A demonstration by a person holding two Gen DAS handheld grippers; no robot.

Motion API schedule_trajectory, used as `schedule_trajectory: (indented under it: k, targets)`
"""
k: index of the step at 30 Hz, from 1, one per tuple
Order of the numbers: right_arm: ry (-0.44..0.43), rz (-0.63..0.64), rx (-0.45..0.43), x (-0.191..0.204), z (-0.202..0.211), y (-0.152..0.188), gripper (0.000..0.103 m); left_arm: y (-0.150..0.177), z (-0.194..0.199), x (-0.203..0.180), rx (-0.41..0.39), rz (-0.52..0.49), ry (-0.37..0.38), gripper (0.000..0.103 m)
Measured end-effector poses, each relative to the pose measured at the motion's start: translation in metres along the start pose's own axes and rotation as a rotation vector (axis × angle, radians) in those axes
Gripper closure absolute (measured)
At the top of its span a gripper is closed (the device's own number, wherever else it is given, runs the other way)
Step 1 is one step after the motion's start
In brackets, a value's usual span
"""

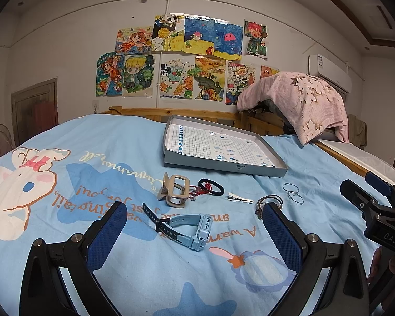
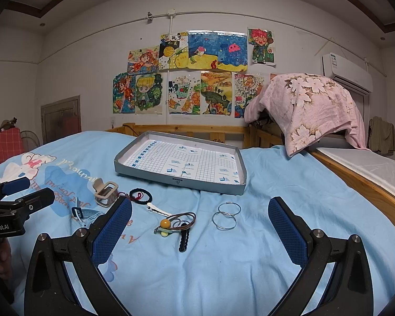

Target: Organize jewelry

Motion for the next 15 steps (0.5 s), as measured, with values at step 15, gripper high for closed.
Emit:
schedule_trajectory:
  k: [15]
  targets:
    - [0.0,0.002,0.002,-0.0015,0.002,-0.0036,0.001,0.0005,0.0001,-0.0001,0.0,0.0,0.0,0.0]
Point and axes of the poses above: each gripper's, at about its wrist camera, not at the fingertips, and z roughly against the way its jaws point, x to its left, y to its underside, the point moved 5 cm from there along -z, roughly the way its jaws point, and after that the axes turned 10 degrees about y, right-handed, at the moved point
